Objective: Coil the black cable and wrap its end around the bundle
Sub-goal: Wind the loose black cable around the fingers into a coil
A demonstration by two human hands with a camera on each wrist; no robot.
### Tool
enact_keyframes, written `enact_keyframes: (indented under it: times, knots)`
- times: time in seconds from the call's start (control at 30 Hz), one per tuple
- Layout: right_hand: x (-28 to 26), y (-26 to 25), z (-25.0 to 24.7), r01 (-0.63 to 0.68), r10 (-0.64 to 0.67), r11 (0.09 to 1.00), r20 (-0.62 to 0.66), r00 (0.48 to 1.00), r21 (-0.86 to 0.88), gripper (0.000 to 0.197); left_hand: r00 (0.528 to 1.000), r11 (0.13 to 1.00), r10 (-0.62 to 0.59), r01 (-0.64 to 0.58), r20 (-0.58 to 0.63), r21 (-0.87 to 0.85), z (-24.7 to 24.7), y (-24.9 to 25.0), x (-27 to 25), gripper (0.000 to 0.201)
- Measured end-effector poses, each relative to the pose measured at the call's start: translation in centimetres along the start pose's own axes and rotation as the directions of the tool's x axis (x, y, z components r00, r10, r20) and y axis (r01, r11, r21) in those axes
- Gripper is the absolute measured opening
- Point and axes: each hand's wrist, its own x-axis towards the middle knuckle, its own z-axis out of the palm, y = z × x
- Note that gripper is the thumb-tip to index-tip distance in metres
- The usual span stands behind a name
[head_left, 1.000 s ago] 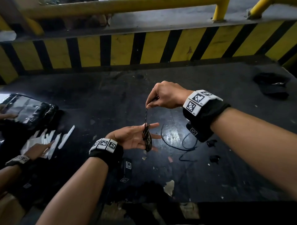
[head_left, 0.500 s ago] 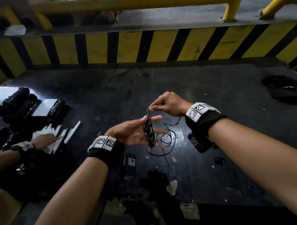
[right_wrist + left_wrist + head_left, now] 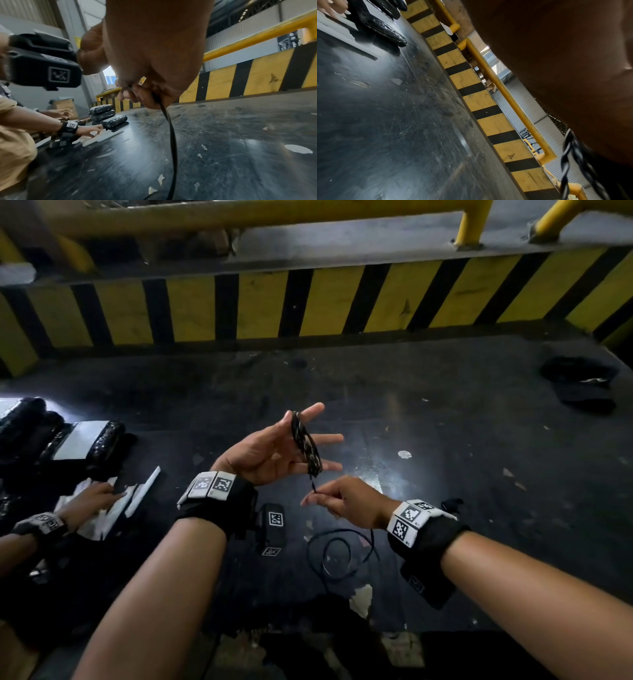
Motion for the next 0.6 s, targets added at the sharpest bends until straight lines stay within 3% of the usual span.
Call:
enact_keyframes:
  times: [0.2, 0.33, 0.47, 0.6]
  knots:
    - [-1.0, -1.2, -0.5, -0.031, 0.041, 0.991, 0.075, 0.996, -0.132, 0.026, 0.987, 0.996, -0.074, 0.080, -0.140, 0.044, -1.7, -0.4, 0.3, 0.053]
    - [-0.9, -1.9, -1.4, -0.062, 0.093, 0.942, 0.080, 0.992, -0.330, 0.031, 0.966, 0.991, -0.111, 0.125, -0.234, 0.049, -2.0, -1.5, 0.4, 0.053]
    - [-1.0, -3.7, -3.4, -0.053, 0.072, 0.887, 0.024, 0.997, -0.459, 0.024, 0.936, 0.980, -0.180, 0.195, -0.303, 0.022, -2.2, -2.2, -0.2, 0.073]
    - [-0.2, -5.7, -5.9, 0.012, -0.003, 0.809, 0.016, 1.000, -0.587, 0.021, 0.921, 0.975, -0.203, 0.223, -0.332, 0.022, -2.6, -2.8, -1.0, 0.067]
